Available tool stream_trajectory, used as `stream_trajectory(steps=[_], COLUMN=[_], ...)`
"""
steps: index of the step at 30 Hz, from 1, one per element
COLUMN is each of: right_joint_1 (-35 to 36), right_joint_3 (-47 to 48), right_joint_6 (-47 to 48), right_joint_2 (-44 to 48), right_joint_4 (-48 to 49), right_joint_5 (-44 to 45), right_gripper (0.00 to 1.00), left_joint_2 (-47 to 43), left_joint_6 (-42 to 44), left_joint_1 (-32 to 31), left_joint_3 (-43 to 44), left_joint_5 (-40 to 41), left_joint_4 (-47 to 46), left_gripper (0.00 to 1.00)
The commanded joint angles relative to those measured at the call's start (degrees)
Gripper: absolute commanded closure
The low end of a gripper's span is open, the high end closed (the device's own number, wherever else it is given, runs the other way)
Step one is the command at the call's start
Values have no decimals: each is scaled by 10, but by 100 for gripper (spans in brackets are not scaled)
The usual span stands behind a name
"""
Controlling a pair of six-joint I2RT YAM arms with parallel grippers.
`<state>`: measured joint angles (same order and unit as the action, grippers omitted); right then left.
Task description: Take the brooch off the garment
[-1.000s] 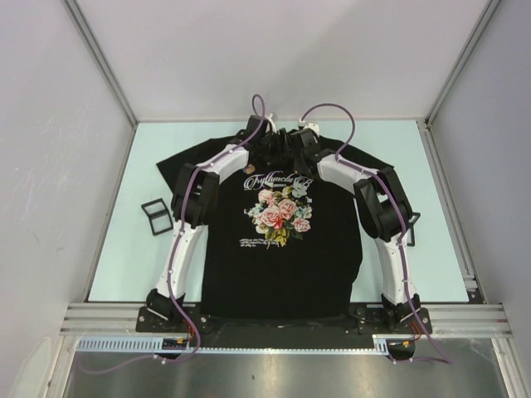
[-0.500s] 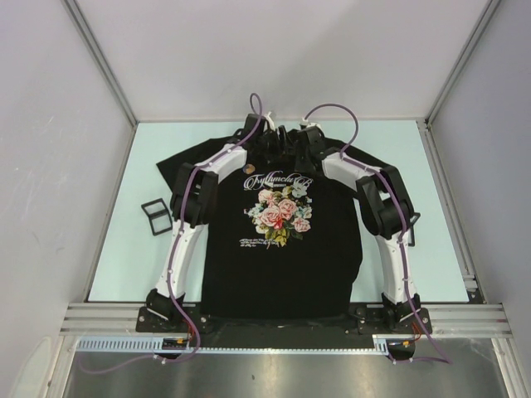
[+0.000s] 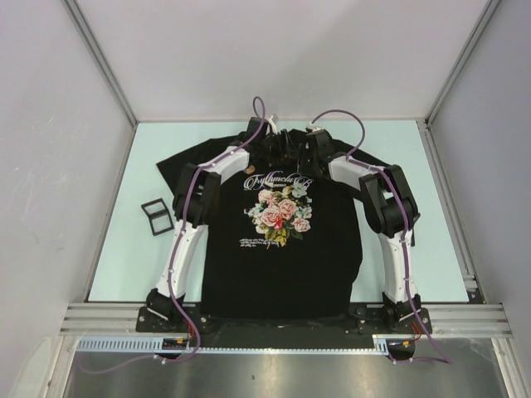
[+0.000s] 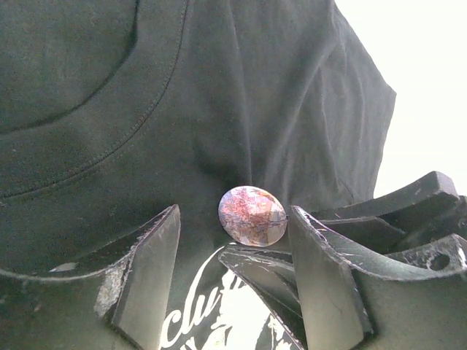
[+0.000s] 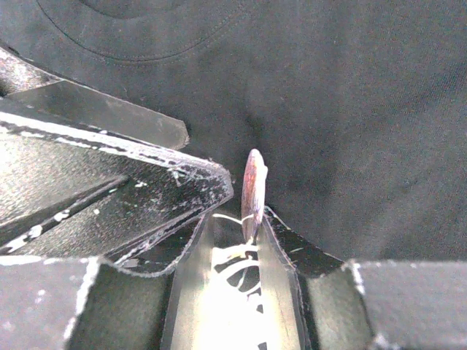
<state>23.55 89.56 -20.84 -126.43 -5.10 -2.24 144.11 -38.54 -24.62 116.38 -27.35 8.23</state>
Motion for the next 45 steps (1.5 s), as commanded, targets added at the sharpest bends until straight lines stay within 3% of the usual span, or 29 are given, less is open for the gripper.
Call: stream_trajectory(steps=[1, 7, 12, 19, 21, 22, 26, 39, 45], right_joint_1=[11, 39, 65, 88, 89, 88, 85, 52, 26], right_joint_3=[10, 75, 130, 165, 178, 184, 172, 51, -36], right_joint_6=[19, 76, 111, 137, 138, 138, 129, 82, 53], right_joint_2=[39, 10, -18, -46, -58, -60, -51, 52, 153], right_joint_4=[34, -58, -111, -153, -163, -166, -146, -18, 27], right_joint_5=[14, 145, 258, 284, 278, 272, 226, 106, 59], right_gripper=[66, 80, 100, 100, 94, 81, 63, 56, 34], left_joint_2=[-3, -6, -12, -16, -16, -16, -16, -22, -31], left_joint_6=[9, 5, 5, 0, -3, -5, -11, 7, 36], left_joint_1=[-10, -10, -10, -1, 2, 4, 6, 2, -19], left_joint_3=[22, 15, 7, -5, -7, -11, -16, -18, 9], left_joint_5=[1, 5, 8, 5, 1, -2, -9, -2, 95], left_joint_4=[2, -1, -4, -9, -12, -14, -24, -14, 48], left_gripper=[34, 37, 37, 37, 36, 36, 36, 36, 34])
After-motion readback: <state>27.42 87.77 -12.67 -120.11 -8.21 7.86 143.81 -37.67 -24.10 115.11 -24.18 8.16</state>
